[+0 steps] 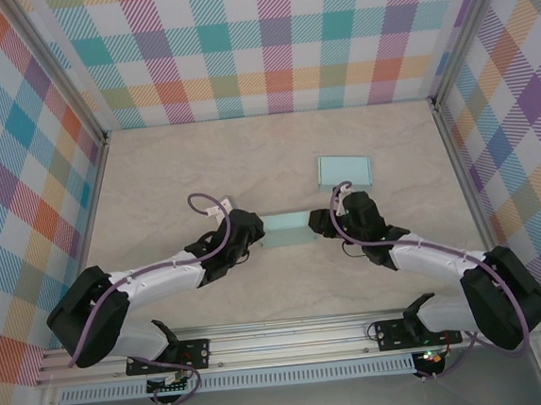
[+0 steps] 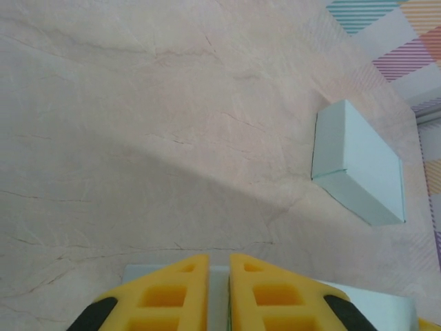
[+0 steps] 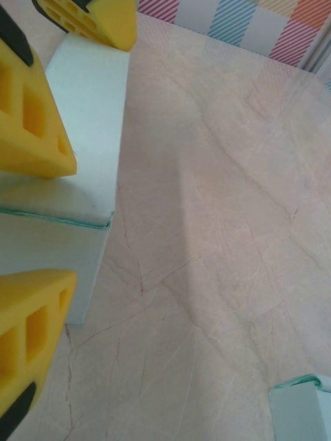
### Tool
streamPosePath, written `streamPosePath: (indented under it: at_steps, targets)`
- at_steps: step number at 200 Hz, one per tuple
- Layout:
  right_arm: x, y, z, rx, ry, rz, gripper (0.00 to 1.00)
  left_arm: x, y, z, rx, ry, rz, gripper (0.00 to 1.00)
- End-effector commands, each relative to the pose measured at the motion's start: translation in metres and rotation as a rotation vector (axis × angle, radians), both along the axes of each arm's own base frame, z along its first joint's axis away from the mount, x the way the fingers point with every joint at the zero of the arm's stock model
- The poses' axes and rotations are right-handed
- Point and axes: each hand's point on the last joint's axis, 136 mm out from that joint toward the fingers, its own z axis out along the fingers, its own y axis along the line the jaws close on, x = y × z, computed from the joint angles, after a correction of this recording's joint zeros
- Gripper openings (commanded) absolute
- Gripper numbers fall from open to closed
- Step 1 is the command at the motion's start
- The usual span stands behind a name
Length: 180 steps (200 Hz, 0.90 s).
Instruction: Fold the paper box
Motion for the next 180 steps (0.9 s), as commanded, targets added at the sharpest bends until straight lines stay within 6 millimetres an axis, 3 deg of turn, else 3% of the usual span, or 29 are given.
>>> streamPosePath:
  at_steps: [1,34,81,104,129,180]
  targets:
    - [-0.005,0.006,0.004,-0.031,0.024,0.048,0.46,-0.016,0.009,-0.019,0.124,0.074,-0.048,0.18]
    - [-0.001,0.004,0.025,-0.045,-0.016,0.047,0.62,-0.013,0.012,0.005,0.144,0.013,-0.052,0.32]
    - [-0.004,-0.009,0.057,-0.108,-0.07,0.035,1.0,-0.011,0.029,0.044,0.265,-0.103,-0.082,0.64]
    - [-0.009,-0.019,0.071,-0.144,-0.088,0.026,1.0,-0.011,0.028,0.064,0.362,-0.186,-0.18,0.77]
    - [-0.014,-0.034,0.083,-0.182,-0.103,-0.013,1.0,-0.014,0.008,0.076,0.521,-0.263,-0.417,0.87]
    - [-0.027,-0.066,0.096,-0.235,-0.117,-0.113,1.0,-0.042,-0.055,0.08,0.684,-0.413,-1.028,0.81]
